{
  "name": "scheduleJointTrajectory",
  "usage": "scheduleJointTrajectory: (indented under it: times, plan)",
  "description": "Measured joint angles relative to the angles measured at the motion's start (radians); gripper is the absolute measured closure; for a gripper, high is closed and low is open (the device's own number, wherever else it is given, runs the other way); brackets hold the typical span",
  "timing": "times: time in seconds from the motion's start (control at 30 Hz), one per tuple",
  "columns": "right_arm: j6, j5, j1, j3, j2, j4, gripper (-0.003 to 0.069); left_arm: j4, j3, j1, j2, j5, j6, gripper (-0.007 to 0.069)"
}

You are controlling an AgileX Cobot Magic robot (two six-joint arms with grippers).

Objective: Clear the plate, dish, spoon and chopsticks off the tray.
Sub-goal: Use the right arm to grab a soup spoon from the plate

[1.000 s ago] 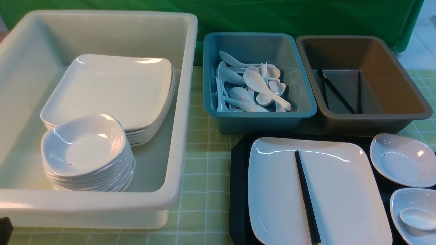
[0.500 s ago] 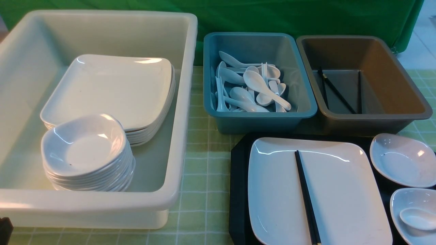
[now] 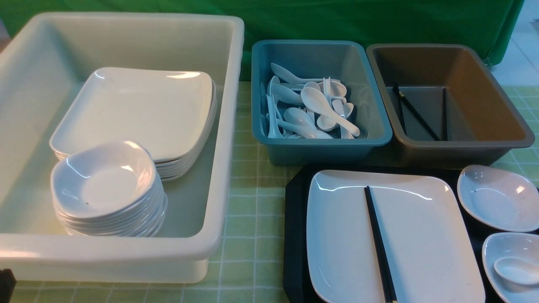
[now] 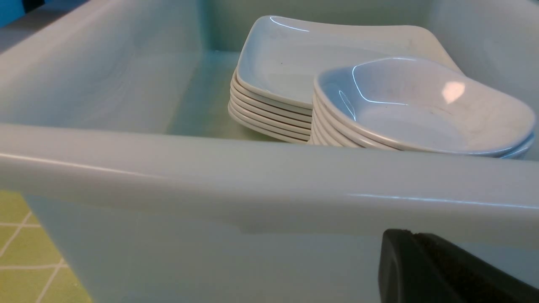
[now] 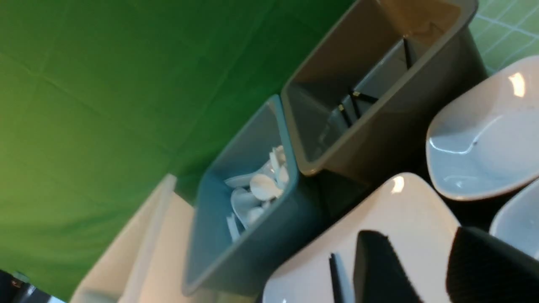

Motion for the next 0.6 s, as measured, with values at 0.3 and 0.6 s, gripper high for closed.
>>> scheduleJointTrajectory:
  times: [0.3, 0.6]
  plan:
    - [-0.294, -0.003, 0.0, -0.189, 0.015, -0.008, 0.0629, 0.0, 0.0, 0.0, 0.0, 0.0, 0.0, 0.0624]
    - [-0.585, 0.442, 0.0, -0.635, 0.407, -0.211, 0.0651, 0.0, 0.0, 0.0, 0.0, 0.0, 0.0, 0.0624]
